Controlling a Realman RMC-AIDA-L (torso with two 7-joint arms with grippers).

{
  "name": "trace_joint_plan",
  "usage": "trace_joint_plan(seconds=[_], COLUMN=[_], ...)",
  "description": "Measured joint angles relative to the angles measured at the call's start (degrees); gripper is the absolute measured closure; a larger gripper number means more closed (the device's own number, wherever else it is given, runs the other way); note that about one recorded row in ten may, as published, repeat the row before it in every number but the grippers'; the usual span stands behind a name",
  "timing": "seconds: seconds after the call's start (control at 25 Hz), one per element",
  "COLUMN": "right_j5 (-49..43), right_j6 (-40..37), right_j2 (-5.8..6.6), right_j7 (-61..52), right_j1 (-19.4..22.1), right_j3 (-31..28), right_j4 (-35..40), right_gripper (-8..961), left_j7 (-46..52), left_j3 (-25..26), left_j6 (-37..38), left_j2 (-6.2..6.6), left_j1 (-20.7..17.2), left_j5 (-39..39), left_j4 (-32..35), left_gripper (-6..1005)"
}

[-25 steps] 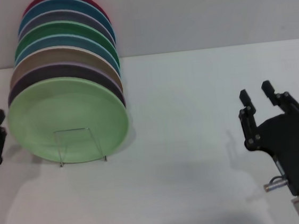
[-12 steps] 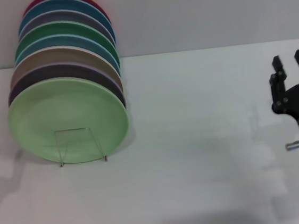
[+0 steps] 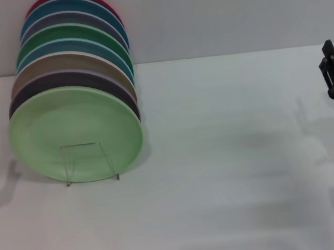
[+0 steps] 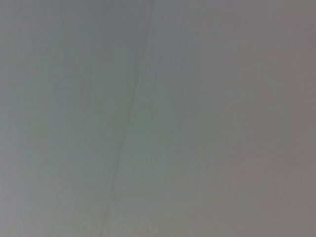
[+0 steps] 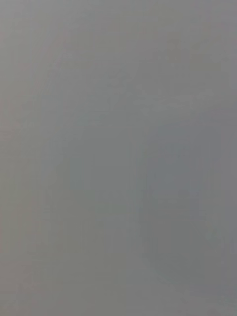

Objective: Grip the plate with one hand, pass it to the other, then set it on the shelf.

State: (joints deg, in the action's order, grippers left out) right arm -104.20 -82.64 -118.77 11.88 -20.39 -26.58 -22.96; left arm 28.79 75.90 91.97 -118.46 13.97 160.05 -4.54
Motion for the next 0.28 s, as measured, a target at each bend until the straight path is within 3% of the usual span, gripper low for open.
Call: trace_joint_plan(seconds=[0.04, 0.16, 0.28], right_j5=[-0.08, -0.25, -0.26], right_j6=[0.60, 1.42, 1.42], right_j2=[-0.10, -0.16, -0.11], right_j7=[0.02, 0.21, 0.08], right_j1=[-0.35, -1.46, -1.81], right_j3=[-0.75, -1.40, -1.41], right_j4=[0.45, 1.68, 2.03], right_gripper=[567, 442, 358], left_j7=[-0.08, -2.18, -4.46], left_j3=[0.02, 0.64, 1.21], left_j6=[-0.46, -2.90, -3.28], left_j2=[-0.05, -0.18, -0.34], left_j1=[0.11, 0.41, 0.51], left_j5=[-0.01, -0.21, -0.26], left_j4=[-0.45, -2.53, -3.41], left_gripper=[202, 144, 144])
